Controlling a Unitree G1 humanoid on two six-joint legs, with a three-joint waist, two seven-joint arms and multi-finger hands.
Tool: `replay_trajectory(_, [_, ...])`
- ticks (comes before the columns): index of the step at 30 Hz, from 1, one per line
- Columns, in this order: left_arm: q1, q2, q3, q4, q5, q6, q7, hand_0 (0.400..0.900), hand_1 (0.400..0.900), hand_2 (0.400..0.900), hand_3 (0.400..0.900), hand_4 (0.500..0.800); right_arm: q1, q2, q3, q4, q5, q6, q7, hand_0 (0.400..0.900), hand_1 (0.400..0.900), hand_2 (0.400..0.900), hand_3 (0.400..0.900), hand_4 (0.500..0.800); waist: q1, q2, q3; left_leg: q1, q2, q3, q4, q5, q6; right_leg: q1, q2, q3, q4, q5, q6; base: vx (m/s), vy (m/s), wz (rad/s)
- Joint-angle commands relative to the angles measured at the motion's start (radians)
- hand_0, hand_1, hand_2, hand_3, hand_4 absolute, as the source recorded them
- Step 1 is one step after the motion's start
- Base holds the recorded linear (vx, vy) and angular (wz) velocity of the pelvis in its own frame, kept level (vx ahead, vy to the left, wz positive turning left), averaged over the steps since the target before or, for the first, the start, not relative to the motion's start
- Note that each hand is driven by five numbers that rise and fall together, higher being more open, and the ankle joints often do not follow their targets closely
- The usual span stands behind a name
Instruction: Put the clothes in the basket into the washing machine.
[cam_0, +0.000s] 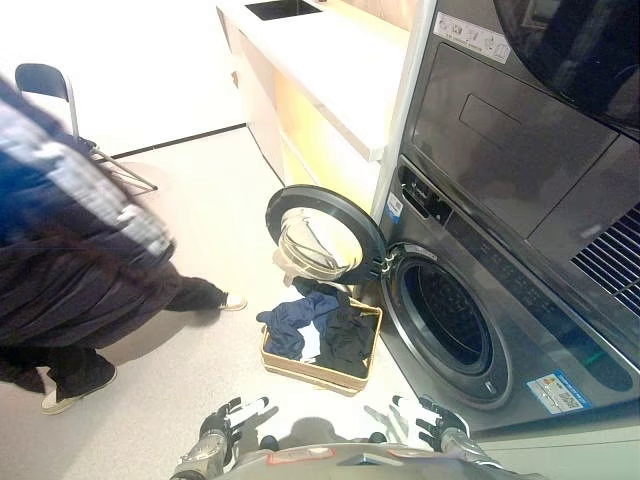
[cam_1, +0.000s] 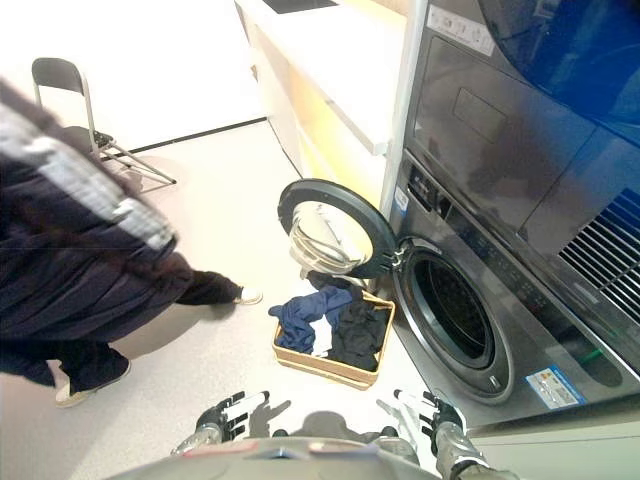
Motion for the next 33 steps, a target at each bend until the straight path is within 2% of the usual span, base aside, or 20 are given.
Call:
replay_trajectory(1, [-0.125,0.017,0.014,0.048,0.013,-0.050,0.020,0.900,0.900,0.900,0.900,0.800,-0.113,-0.013,-0.028,0.056,0.007,-0.030,0.001,0.900,0.900,0.900,0.900,0.800,0.023,-0.026,0.029,0.048,-0.002,0.004,0.003,-0.079,-0.029,0.030,-0.025,-0.033,0.002,-0.002,0.061,0.00,0.000,0.00])
replay_trajectory(19, [-0.130,0.017,0.017,0.052,0.001,-0.050,0.023,0.900,0.900,0.900,0.900,0.800,-0.121,-0.017,-0.024,0.053,0.006,-0.029,0.000,0.900,0.900,0.900,0.900,0.800,0.027,-0.026,0.037,0.044,-0.004,0.000,0.003,-0.079,-0.028,0.028,-0.028,-0.038,0.002,0.000,0.062,0.00,0.000,0.00])
replay_trajectory(23, [-0.136,0.016,0.024,0.034,-0.032,-0.055,0.029,0.900,0.900,0.900,0.900,0.800,-0.133,-0.020,-0.021,0.022,0.006,-0.041,-0.018,0.900,0.900,0.900,0.900,0.800,0.029,-0.026,0.050,0.035,-0.006,-0.004,0.004,-0.077,-0.027,0.019,-0.028,-0.039,0.002,0.003,0.062,-0.01,0.003,0.00])
replay_trajectory(25, [-0.146,0.021,0.035,-0.025,-0.078,-0.072,0.047,0.900,0.900,0.900,0.900,0.800,-0.150,-0.020,0.025,-0.093,-0.026,-0.062,-0.038,0.900,0.900,0.900,0.900,0.800,0.031,-0.029,0.078,0.012,-0.007,-0.008,0.014,-0.069,-0.026,-0.006,-0.029,-0.032,0.010,0.010,0.062,-0.12,0.005,-0.03])
replay_trajectory(28, [-0.155,0.028,0.032,-0.189,-0.135,-0.110,0.082,0.900,0.900,0.900,0.900,0.800,-0.167,-0.051,0.125,-0.303,-0.145,-0.083,-0.072,0.900,0.900,0.900,0.900,0.800,0.039,-0.040,0.145,-0.072,-0.007,-0.022,0.069,-0.062,-0.021,-0.083,-0.038,-0.024,0.057,0.015,0.057,-0.22,-0.005,0.02])
replay_trajectory(30, [-0.169,0.028,0.017,-0.267,-0.172,-0.131,0.095,0.900,0.900,0.900,0.900,0.800,-0.209,-0.087,0.181,-0.375,-0.214,-0.085,-0.083,0.900,0.900,0.900,0.900,0.800,0.048,-0.047,0.192,-0.146,-0.010,-0.039,0.120,-0.063,-0.018,-0.142,-0.047,-0.024,0.096,0.013,0.053,-0.23,-0.021,0.13])
replay_trajectory(32, [-0.168,0.038,-0.007,-0.417,-0.189,-0.159,0.116,0.900,0.900,0.900,0.900,0.800,-0.250,-0.134,0.237,-0.494,-0.288,-0.092,-0.090,0.900,0.900,0.900,0.900,0.800,0.059,-0.056,0.234,-0.217,-0.009,-0.055,0.157,-0.063,-0.018,-0.205,-0.054,-0.025,0.127,0.014,0.051,-0.17,-0.031,0.17])
replay_trajectory(33, [-0.175,0.041,-0.034,-0.501,-0.205,-0.180,0.132,0.900,0.900,0.900,0.900,0.800,-0.305,-0.157,0.255,-0.485,-0.302,-0.096,-0.105,0.900,0.900,0.900,0.900,0.800,0.072,-0.059,0.259,-0.264,-0.006,-0.064,0.161,-0.053,-0.021,-0.255,-0.057,-0.031,0.142,0.018,0.053,-0.14,-0.029,0.16])
